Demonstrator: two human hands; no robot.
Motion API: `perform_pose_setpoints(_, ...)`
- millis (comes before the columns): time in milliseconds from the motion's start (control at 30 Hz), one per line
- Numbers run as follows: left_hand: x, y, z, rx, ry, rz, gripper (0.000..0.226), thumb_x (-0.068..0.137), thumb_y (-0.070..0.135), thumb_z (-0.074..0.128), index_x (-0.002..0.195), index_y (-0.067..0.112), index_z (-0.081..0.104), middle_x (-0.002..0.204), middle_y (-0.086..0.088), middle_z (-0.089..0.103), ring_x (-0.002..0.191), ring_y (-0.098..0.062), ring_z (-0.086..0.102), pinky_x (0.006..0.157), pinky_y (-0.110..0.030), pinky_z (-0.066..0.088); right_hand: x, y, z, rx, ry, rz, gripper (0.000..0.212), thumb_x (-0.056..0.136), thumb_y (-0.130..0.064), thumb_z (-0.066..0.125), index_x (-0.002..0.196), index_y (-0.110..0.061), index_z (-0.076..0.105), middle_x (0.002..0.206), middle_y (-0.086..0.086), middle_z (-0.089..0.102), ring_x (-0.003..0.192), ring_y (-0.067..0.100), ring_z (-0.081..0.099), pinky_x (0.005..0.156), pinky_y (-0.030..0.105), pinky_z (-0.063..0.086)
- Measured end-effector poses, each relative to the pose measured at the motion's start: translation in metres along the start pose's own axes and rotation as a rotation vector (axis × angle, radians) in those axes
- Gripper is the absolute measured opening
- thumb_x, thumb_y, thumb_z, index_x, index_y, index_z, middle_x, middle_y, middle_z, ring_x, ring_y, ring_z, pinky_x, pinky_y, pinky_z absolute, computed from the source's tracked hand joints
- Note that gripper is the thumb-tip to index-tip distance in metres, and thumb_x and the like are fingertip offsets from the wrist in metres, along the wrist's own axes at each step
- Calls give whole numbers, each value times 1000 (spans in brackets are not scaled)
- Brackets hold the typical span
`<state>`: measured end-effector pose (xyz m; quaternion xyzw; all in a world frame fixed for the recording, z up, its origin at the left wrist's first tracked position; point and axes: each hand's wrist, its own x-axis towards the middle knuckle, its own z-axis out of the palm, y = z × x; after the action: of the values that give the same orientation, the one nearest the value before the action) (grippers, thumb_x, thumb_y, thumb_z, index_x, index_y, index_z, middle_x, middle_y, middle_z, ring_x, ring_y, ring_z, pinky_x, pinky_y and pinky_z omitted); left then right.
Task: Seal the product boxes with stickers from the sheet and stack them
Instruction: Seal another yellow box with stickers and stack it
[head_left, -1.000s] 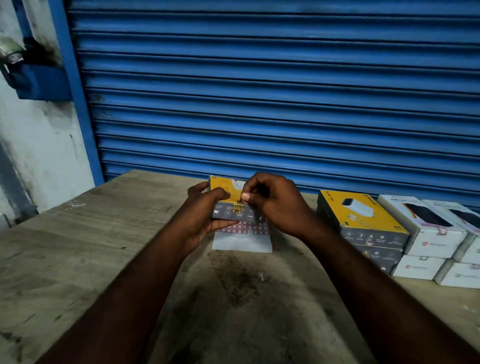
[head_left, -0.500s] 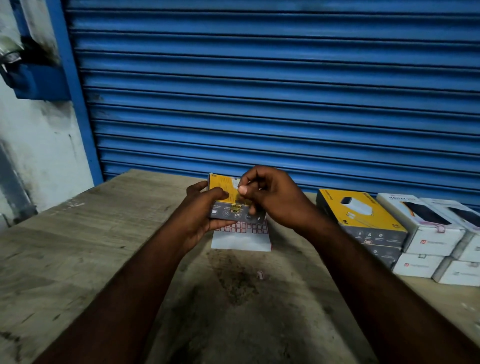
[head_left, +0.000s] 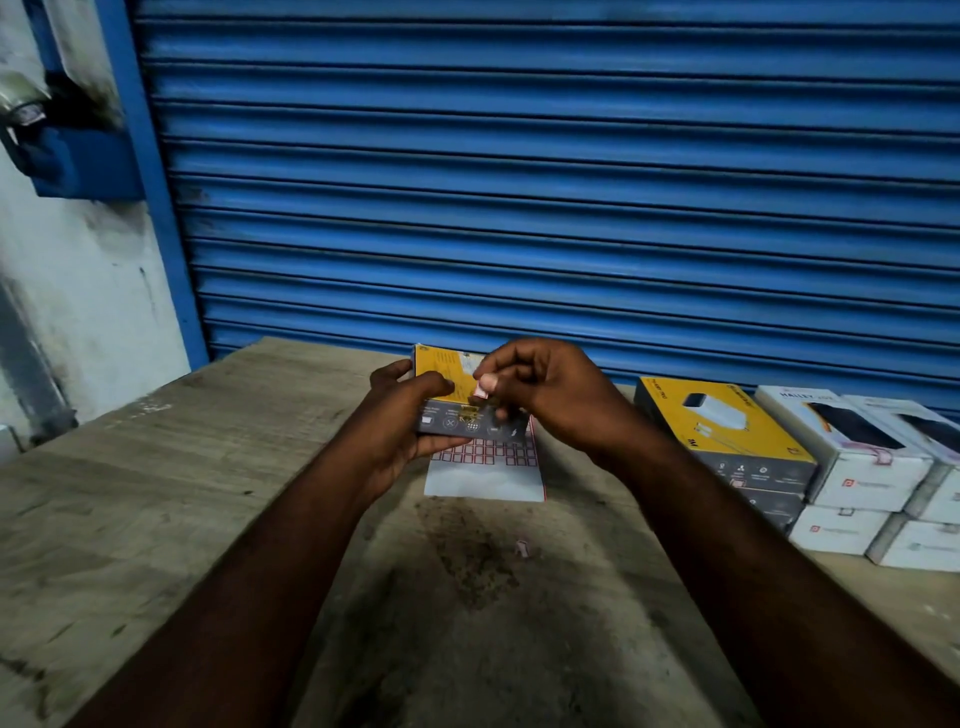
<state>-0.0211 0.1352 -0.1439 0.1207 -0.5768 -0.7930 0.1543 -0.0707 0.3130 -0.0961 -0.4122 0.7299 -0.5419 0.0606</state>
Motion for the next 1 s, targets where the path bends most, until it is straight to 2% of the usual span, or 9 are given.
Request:
perform_pose_setpoints(67,0,1,0,-10,14,7,61,88,10,63,144,9,39,123,-23,64,90,-34,75,68,-41,60,1,2,-1,-52,-3,-15,8,93,-7,63,89,-13,68,80,10,70,66,13,61,66,33,51)
perform_pose_setpoints(167,0,0,-1,-9,36,21,63,87,11,64,145,9,38,124,-24,63,89,-32,75,68,-40,61,0,0,1,-138,-17,-11,10,94,-13,63,88,-18,68,85,0,70,75,8,62,72,27,50)
perform_pose_setpoints(333,1,0,1,-6,47,30,63,87,12,63,145,9,38,123,-23,63,86,-31,75,69,-40,60,-2,-5,7,-239,-17,-11,10,93,-18,65,85,-20,70,93,5,73,92,20,66,84,34,52)
perform_pose_setpoints(467,0,-1,3,-5,45,22,61,89,10,63,143,12,37,124,-22,62,86,-30,75,68,-39,60,-1,-3,8,-303,-17,-7,9,93,-22,64,86,-25,69,91,1,72,90,17,66,86,43,54)
perform_pose_setpoints(700,-2,-1,6,-4,59,13,60,90,9,62,143,13,35,118,-19,63,77,-26,75,66,-39,61,-1,1,9,-399,-14,-29,7,90,-25,68,88,-32,66,92,-12,67,94,9,62,94,47,49)
perform_pose_setpoints(867,-3,0,7,-14,59,10,60,89,9,61,144,7,37,118,-21,62,74,-25,75,63,-37,60,2,6,12,-489,36,-54,14,82,-39,71,75,-43,60,92,-17,64,98,10,60,95,53,44)
perform_pose_setpoints(1000,-5,0,8,-15,58,1,60,90,8,61,144,6,36,118,-23,61,75,-27,75,64,-38,60,1,8,15,-499,82,-71,19,81,-37,73,74,-44,58,91,-20,62,99,9,59,97,53,43)
